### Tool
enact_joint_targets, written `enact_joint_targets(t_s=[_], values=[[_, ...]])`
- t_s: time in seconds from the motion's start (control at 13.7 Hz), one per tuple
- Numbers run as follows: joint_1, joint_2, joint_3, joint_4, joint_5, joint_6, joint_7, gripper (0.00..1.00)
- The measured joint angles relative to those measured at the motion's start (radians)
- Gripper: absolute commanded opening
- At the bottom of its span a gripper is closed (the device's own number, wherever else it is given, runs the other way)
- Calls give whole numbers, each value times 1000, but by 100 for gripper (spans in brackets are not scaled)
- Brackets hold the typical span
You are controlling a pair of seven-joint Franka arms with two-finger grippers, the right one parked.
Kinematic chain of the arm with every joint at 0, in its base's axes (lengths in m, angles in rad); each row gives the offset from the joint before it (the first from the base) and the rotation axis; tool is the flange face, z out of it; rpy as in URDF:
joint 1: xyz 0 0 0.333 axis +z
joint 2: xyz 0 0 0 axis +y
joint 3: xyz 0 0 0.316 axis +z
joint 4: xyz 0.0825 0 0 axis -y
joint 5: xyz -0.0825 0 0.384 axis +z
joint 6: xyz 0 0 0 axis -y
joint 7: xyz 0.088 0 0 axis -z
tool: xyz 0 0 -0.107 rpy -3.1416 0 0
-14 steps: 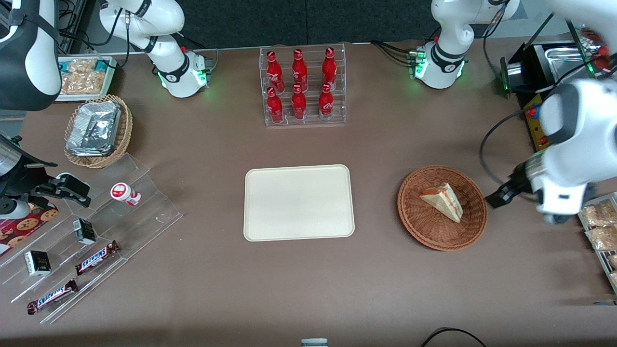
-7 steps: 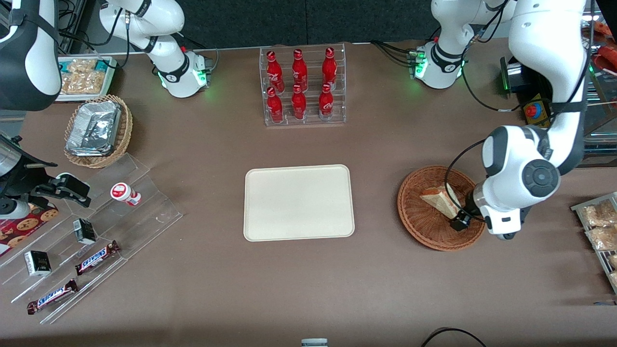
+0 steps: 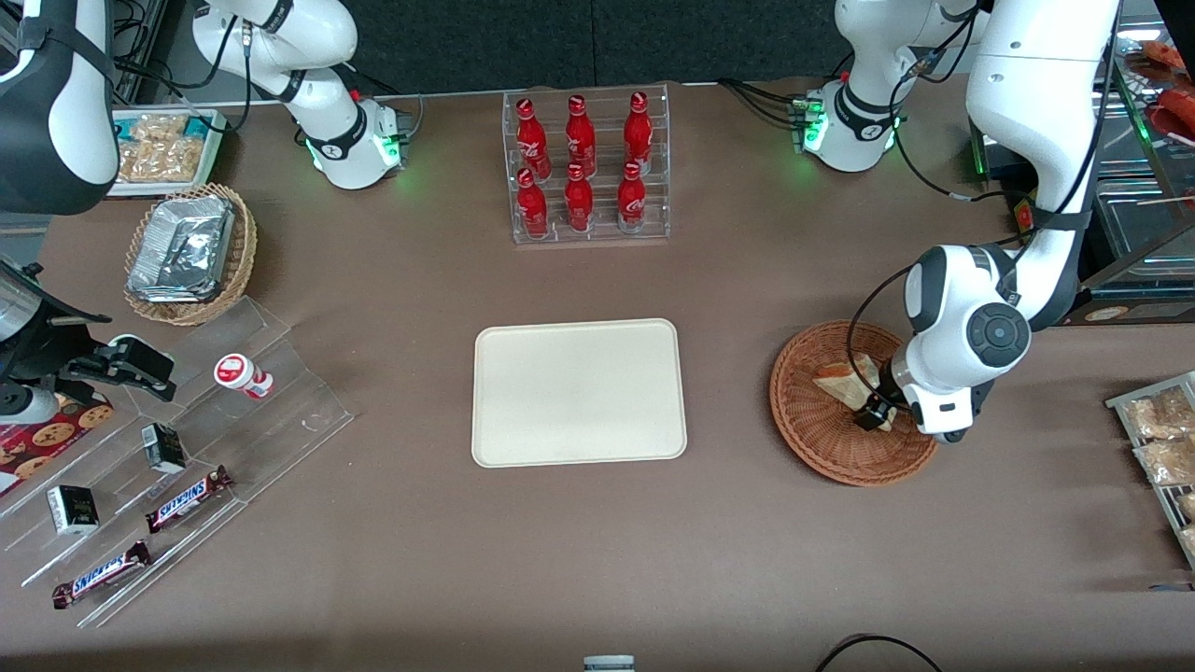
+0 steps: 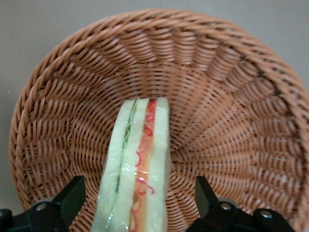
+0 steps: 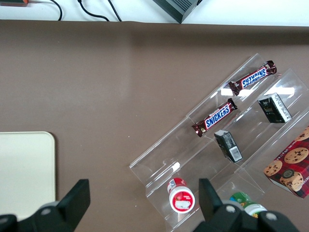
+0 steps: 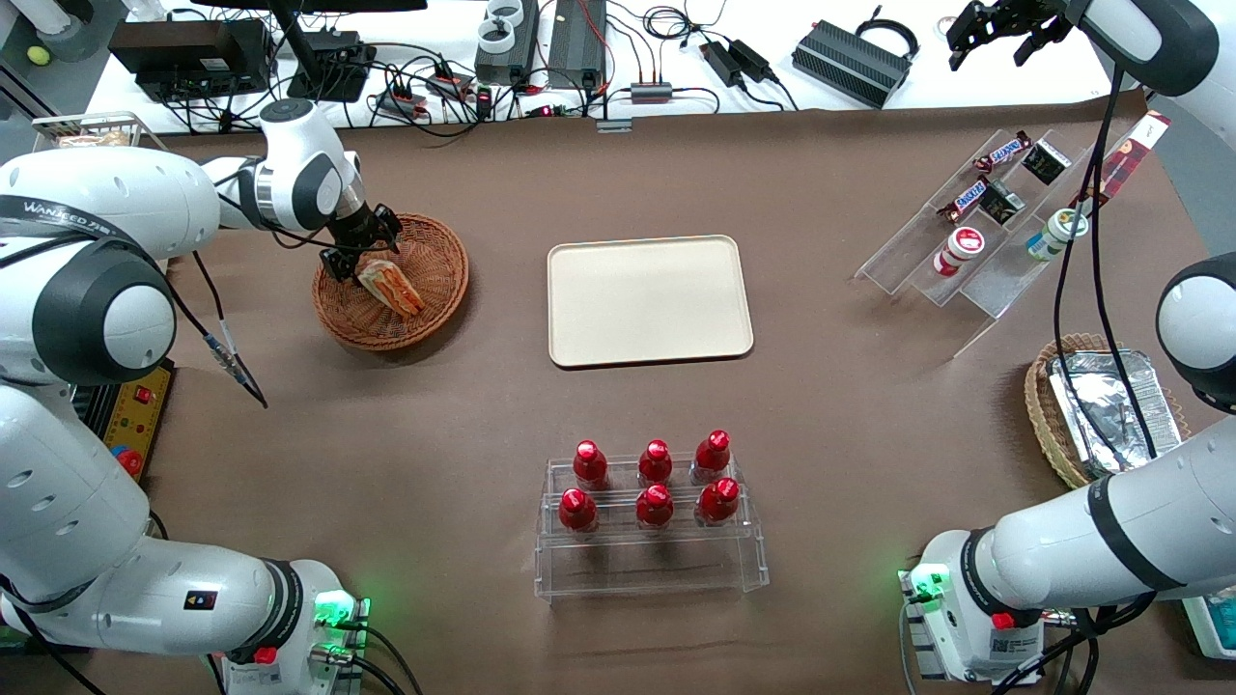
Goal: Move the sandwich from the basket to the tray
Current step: 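Close the left gripper on the wrapped sandwich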
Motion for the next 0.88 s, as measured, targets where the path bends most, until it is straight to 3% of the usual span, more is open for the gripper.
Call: enact_joint_targets(t_s=[0.15, 0.22, 0.44, 0.66, 0.88], values=[[0, 16, 0, -5, 0, 24, -1, 29], [0, 25, 0, -6, 0, 31, -1, 14], [0, 32, -2, -2, 0, 38, -1, 1], [0, 19, -19, 46, 1, 19, 7, 0], [0, -19, -70, 198, 2, -178, 42, 0]])
